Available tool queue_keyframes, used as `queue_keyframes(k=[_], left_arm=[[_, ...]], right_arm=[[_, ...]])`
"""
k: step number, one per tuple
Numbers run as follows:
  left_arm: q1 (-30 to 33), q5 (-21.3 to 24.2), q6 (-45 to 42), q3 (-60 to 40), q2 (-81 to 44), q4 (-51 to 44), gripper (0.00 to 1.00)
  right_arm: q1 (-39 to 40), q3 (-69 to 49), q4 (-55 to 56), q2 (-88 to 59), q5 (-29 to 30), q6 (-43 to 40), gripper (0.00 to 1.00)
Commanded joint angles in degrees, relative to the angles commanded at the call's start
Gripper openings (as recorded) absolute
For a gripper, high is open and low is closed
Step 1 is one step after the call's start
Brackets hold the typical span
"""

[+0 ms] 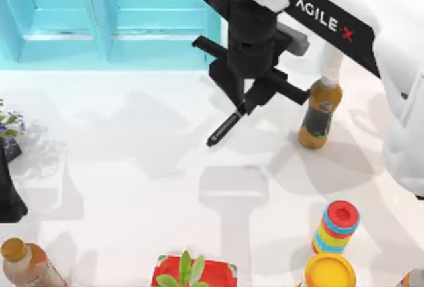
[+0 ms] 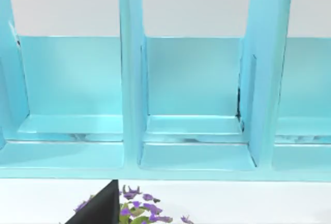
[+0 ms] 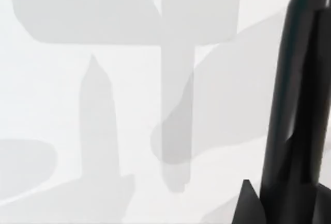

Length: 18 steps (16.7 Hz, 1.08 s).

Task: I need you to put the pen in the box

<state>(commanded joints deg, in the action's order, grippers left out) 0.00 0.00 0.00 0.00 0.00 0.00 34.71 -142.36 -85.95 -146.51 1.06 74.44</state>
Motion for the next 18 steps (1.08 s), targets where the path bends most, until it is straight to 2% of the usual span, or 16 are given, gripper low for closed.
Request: queue_keyframes(k=[5,13,18], left_arm=[[0.0,0.0,0.0,0.0,0.0,0.0,1.00],[0.0,0.0,0.0,0.0,0.0,0.0,1.00],[0.0,0.0,0.0,0.0,0.0,0.0,1.00]], right_arm=[[-0.1,-6.0,-5.7,-0.1,0.0,-0.2,0.00],[-0.7,-5.5,-5.4,3.3,-0.1,-0.5,0.00],[-8.2,-2.0,-3.4,14.3,0.0,-1.6,0.00]])
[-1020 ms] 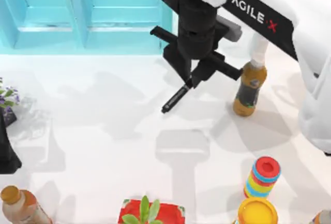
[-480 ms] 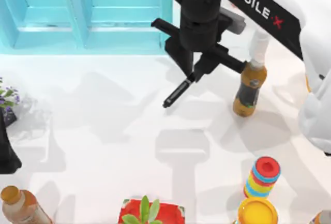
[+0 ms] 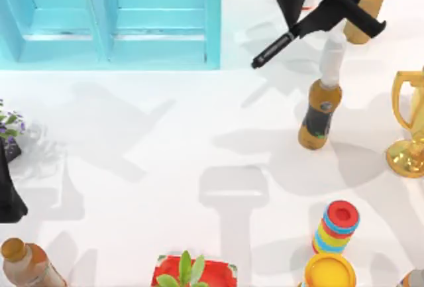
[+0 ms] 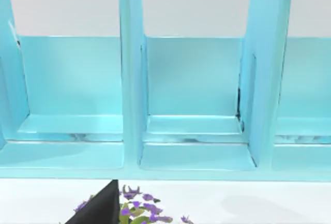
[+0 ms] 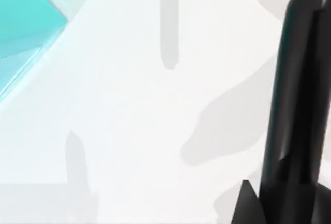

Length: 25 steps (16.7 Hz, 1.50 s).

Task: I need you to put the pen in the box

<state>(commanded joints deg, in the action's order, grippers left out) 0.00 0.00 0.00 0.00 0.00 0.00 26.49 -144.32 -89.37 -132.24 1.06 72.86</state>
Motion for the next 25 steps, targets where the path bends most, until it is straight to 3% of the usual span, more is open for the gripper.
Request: queue_keyframes(k=[6,15,19,25], left_arm=[[0.0,0.0,0.0,0.0,0.0,0.0,1.00],[0.0,0.0,0.0,0.0,0.0,0.0,1.00],[0.0,0.0,0.0,0.0,0.0,0.0,1.00],[0.0,0.0,0.0,0.0,0.0,0.0,1.00]], right_arm=[[-21.2,10.8,6.9,10.6,-0.1,-2.9,0.00],[-53.6,36.8,13.6,17.9,-0.5,-12.4,0.00],[-60.3,44.3,13.5,18.5,0.1,-16.0,0.00],[-60.7,44.9,13.4,18.3,0.2,-16.2,0.00]])
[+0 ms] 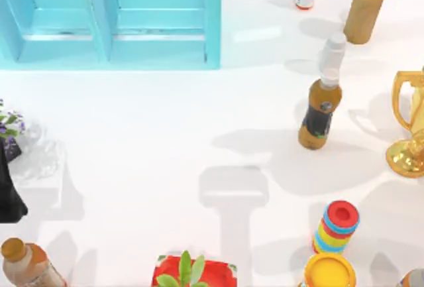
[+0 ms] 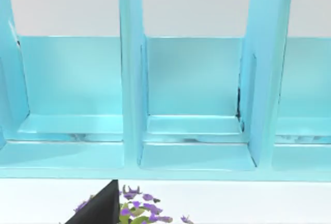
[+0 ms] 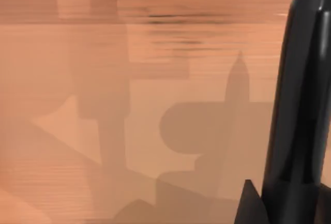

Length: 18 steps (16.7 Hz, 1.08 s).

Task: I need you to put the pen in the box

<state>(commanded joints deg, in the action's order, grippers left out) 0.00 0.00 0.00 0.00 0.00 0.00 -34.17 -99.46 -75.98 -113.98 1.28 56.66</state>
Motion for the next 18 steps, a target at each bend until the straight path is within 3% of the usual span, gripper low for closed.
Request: queue_keyframes(k=[12,17,18], left_arm=[[0.0,0.0,0.0,0.0,0.0,0.0,1.00],[0.0,0.0,0.0,0.0,0.0,0.0,1.00],[0.0,0.0,0.0,0.0,0.0,0.0,1.00]], right_arm=[[4.1,15.1,13.2,2.7,-0.5,4.2,0.00],[4.0,16.0,13.8,2.4,0.0,4.1,0.00],[4.0,16.0,13.8,2.4,0.0,4.1,0.08]])
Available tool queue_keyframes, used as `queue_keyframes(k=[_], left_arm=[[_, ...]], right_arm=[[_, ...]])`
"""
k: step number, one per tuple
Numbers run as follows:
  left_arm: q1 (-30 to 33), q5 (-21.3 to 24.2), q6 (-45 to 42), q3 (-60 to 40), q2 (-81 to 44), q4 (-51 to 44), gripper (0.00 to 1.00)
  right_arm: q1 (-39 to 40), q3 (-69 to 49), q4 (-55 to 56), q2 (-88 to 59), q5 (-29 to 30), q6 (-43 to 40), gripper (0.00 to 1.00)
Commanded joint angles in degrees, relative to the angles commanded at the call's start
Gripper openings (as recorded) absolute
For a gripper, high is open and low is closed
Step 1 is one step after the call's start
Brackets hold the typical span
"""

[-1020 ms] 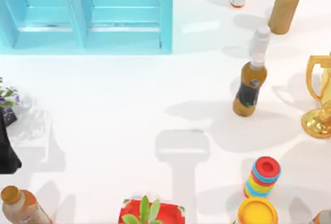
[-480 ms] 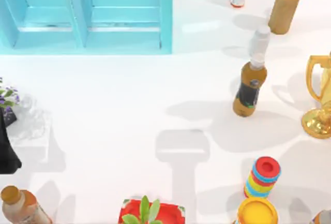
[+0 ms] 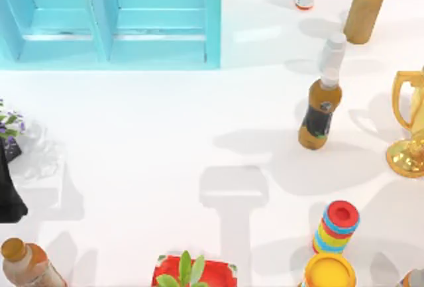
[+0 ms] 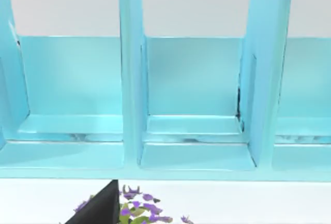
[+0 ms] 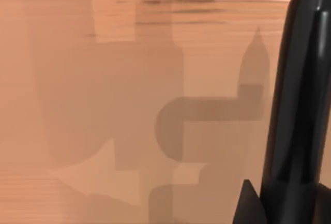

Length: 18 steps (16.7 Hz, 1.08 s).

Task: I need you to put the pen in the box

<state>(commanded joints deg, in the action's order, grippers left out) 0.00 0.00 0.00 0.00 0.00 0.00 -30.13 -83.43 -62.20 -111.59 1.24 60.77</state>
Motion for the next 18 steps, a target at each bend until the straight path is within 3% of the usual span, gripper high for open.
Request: queue_keyframes(k=[12,18], left_arm=[[0.0,0.0,0.0,0.0,0.0,0.0,1.00],[0.0,0.0,0.0,0.0,0.0,0.0,1.00]], right_arm=[[0.0,0.0,0.0,0.0,0.0,0.0,0.98],[0.0,0.0,0.0,0.0,0.0,0.0,1.00]])
